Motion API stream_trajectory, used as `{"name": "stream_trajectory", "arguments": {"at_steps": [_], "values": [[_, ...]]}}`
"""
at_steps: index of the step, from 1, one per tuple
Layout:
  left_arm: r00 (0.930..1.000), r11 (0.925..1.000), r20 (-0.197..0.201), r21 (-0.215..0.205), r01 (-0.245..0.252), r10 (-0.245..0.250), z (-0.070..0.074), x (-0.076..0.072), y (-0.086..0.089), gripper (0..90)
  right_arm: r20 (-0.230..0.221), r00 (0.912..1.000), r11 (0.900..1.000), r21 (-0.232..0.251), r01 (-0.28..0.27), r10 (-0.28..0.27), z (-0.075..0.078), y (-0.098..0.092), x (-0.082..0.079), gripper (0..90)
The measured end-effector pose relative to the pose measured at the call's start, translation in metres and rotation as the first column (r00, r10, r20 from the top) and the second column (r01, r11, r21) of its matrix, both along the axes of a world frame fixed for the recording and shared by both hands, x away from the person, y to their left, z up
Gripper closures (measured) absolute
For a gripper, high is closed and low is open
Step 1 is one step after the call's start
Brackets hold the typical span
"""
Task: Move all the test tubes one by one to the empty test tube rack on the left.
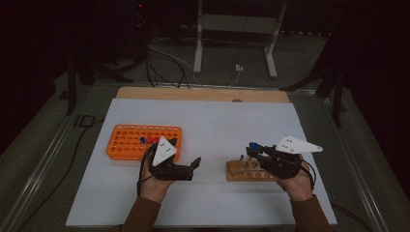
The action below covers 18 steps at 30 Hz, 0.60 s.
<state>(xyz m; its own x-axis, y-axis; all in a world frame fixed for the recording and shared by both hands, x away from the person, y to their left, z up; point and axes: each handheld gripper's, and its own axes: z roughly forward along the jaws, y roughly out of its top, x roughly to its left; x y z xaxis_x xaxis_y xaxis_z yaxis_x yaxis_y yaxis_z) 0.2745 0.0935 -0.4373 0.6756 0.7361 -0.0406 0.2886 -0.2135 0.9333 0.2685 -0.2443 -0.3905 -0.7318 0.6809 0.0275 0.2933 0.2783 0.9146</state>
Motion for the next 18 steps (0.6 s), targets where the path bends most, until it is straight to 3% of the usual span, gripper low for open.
{"name": "stream_trajectory", "arguments": {"at_steps": [7,18], "values": [[0.9991,0.9993,-0.029,-0.022,0.032,-0.032,0.003,0.0,-0.006,0.6,0.001,0.9999,1.0,0.003,-0.013,0.013,0.002,0.011,0.004,76.5],[0.9981,0.9981,-0.025,-0.027,0.055,-0.056,0.007,0.0,-0.016,2.4,-0.006,0.9991,0.999,0.002,-0.041,0.041,0.004,0.029,0.011,76.4]]}}
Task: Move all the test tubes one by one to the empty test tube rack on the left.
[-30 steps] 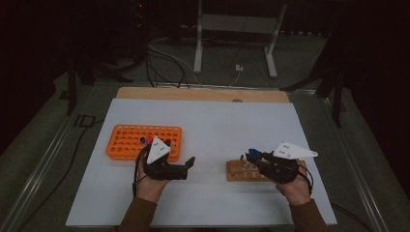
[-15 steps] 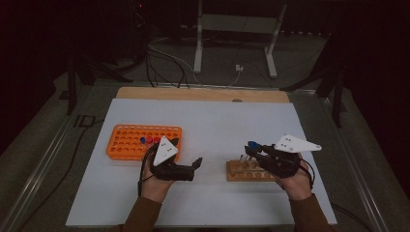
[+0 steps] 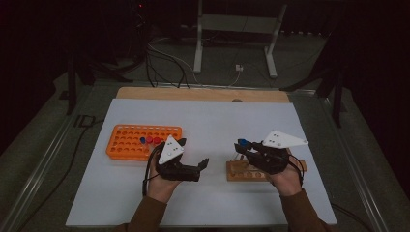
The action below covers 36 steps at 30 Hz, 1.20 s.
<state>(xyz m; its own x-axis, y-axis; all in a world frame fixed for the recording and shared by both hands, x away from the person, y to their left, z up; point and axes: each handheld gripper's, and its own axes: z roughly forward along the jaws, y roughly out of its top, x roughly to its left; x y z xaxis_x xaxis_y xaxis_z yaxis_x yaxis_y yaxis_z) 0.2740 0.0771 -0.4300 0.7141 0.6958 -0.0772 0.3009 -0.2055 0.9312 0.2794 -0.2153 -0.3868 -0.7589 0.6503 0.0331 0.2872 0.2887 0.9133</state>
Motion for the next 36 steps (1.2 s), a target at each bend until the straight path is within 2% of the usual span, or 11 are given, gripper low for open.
{"name": "stream_trajectory", "arguments": {"at_steps": [9,17,22,26,31,36], "values": [[0.9992,0.9994,-0.024,-0.01,0.032,-0.032,0.0,0.001,-0.006,2.9,-0.012,0.9997,1.0,0.0,-0.022,0.022,-0.002,0.012,0.004,76.4],[0.9982,0.9984,-0.019,0.003,0.057,-0.057,0.0,0.0,-0.017,4.8,-0.026,0.9989,0.999,0.0,-0.038,0.038,-0.005,0.022,0.005,76.4],[0.9973,0.9974,-0.011,-0.005,0.072,-0.073,0.001,0.0,-0.022,6.3,-0.028,0.9982,0.999,-0.001,-0.052,0.052,-0.006,0.028,0.006,76.4],[0.9962,0.9963,-0.009,0.001,0.086,-0.086,0.001,-0.001,-0.027,6.9,-0.032,0.9976,0.998,-0.001,-0.061,0.061,-0.007,0.032,0.006,76.4],[0.9942,0.9937,-0.004,0.031,0.107,-0.107,0.0,-0.003,-0.035,8.2,-0.039,0.9966,0.997,-0.001,-0.073,0.072,-0.008,0.038,0.006,76.4],[0.9942,0.9934,0.004,0.039,0.108,-0.108,-0.001,-0.003,-0.038,20.6,-0.038,0.9956,0.996,-0.002,-0.086,0.085,-0.008,0.043,0.005,76.4]]}}
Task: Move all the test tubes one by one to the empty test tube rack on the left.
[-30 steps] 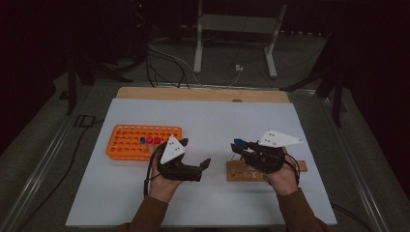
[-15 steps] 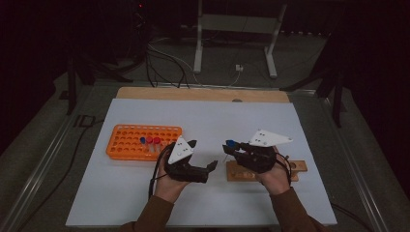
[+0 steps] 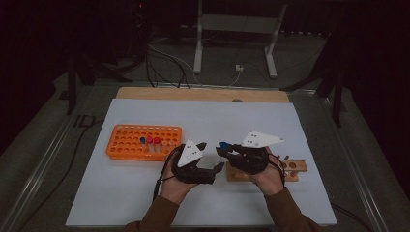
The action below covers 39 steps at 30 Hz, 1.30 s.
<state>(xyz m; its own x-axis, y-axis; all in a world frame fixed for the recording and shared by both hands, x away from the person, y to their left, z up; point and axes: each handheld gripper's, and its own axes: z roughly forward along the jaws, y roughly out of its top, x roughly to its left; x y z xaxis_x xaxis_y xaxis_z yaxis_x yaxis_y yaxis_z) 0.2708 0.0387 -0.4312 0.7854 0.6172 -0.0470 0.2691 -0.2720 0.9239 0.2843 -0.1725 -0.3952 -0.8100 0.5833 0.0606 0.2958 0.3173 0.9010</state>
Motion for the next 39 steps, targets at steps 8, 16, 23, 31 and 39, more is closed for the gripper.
{"name": "stream_trajectory", "arguments": {"at_steps": [8,16,23,31,39], "values": [[0.9992,0.9992,0.007,0.01,0.04,-0.04,-0.001,-0.002,-0.001,58.0,-0.008,0.9999,1.0,-0.005,-0.015,0.015,-0.002,0.005,-0.001,76.4],[0.9985,0.9983,0.006,0.024,0.054,-0.054,-0.002,-0.002,-0.002,75.6,-0.012,0.9995,1.0,-0.007,-0.028,0.028,-0.003,0.008,-0.002,76.4],[0.9989,0.9985,0.012,0.032,0.045,-0.045,-0.002,-0.002,0.0,77.2,-0.013,0.9996,0.999,0.024,-0.025,0.026,-0.002,0.004,-0.001,55.4],[1.0,0.9995,0.003,0.03,-0.008,0.008,-0.003,0.001,0.012,77.3,-0.017,0.9994,0.999,0.036,0.032,-0.032,-0.004,-0.008,0.001,24.8],[0.9984,0.9982,0.002,0.022,-0.056,0.056,-0.001,0.003,0.031,77.3,-0.029,0.9948,0.995,0.032,0.099,-0.098,-0.013,-0.02,0.002,12.9]]}}
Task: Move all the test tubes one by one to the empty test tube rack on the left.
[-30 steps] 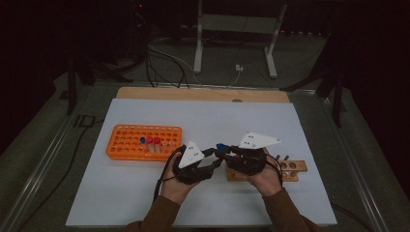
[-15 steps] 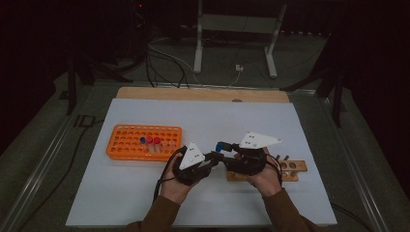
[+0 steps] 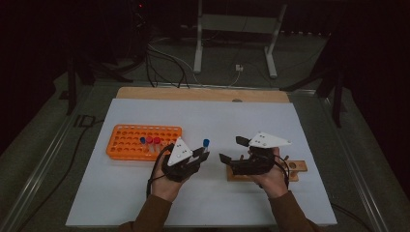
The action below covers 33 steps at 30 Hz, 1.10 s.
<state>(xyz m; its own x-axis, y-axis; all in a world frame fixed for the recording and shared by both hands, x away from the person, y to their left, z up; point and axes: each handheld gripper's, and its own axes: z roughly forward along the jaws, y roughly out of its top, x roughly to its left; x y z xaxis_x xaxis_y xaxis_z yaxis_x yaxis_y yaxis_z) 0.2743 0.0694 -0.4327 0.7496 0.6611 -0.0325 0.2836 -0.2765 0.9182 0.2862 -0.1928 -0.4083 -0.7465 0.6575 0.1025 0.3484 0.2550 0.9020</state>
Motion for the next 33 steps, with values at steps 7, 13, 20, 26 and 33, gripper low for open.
{"name": "stream_trajectory", "arguments": {"at_steps": [7,13,20,26,33], "values": [[0.9988,0.9987,0.001,-0.014,-0.049,0.049,0.001,0.0,0.017,77.4,0.009,0.9995,0.999,-0.016,0.029,-0.029,-0.003,-0.01,-0.001,7.9],[0.9973,0.9971,0.003,-0.021,-0.073,0.073,0.002,0.0,0.03,77.4,0.011,0.9989,0.999,-0.029,0.045,-0.045,-0.005,-0.019,-0.001,3.9],[0.9945,0.9941,-0.003,-0.026,-0.105,0.105,0.002,-0.002,0.049,77.4,0.004,0.9978,0.998,-0.024,0.066,-0.066,-0.008,-0.028,-0.001,0.1],[0.9905,0.9901,-0.004,-0.028,-0.138,0.137,0.002,-0.004,0.066,77.3,0.0,0.9967,0.996,-0.022,0.082,-0.082,-0.01,-0.034,-0.001,0.1],[0.9842,0.9837,-0.004,-0.031,-0.177,0.177,0.0,-0.007,0.086,77.3,-0.001,0.9956,0.995,-0.025,0.094,-0.094,-0.012,-0.039,-0.002,0.1]]}}
